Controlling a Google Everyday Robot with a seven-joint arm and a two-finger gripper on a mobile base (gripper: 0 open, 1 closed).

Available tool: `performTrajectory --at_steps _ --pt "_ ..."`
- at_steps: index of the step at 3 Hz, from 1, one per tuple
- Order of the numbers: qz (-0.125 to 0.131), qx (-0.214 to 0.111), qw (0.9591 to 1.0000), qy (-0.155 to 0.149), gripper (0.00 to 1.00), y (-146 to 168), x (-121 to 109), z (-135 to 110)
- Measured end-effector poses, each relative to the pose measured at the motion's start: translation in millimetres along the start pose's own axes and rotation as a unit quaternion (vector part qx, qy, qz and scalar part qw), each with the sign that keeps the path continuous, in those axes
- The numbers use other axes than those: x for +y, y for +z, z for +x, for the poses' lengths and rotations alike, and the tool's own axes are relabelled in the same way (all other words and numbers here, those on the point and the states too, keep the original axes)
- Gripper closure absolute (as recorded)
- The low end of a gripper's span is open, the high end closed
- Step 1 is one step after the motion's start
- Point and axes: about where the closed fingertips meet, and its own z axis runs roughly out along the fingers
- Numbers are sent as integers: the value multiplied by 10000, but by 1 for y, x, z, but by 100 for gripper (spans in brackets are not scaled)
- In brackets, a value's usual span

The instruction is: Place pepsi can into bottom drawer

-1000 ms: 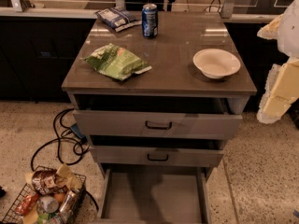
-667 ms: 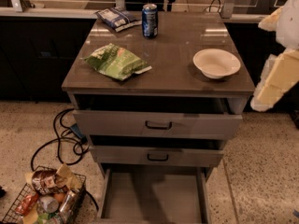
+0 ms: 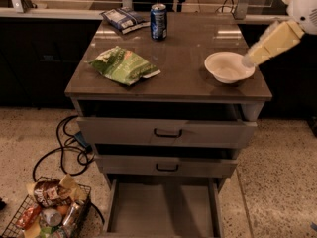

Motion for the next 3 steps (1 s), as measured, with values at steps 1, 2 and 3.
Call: performTrajectory --at_steps 1,2,3 --pt "239 -1118 9925 430 0 35 -35 -38" --pt "353 -2039 9746 858 0 71 -48 -70" --pt "639 -2585 9569 1159 0 88 -57 -93"
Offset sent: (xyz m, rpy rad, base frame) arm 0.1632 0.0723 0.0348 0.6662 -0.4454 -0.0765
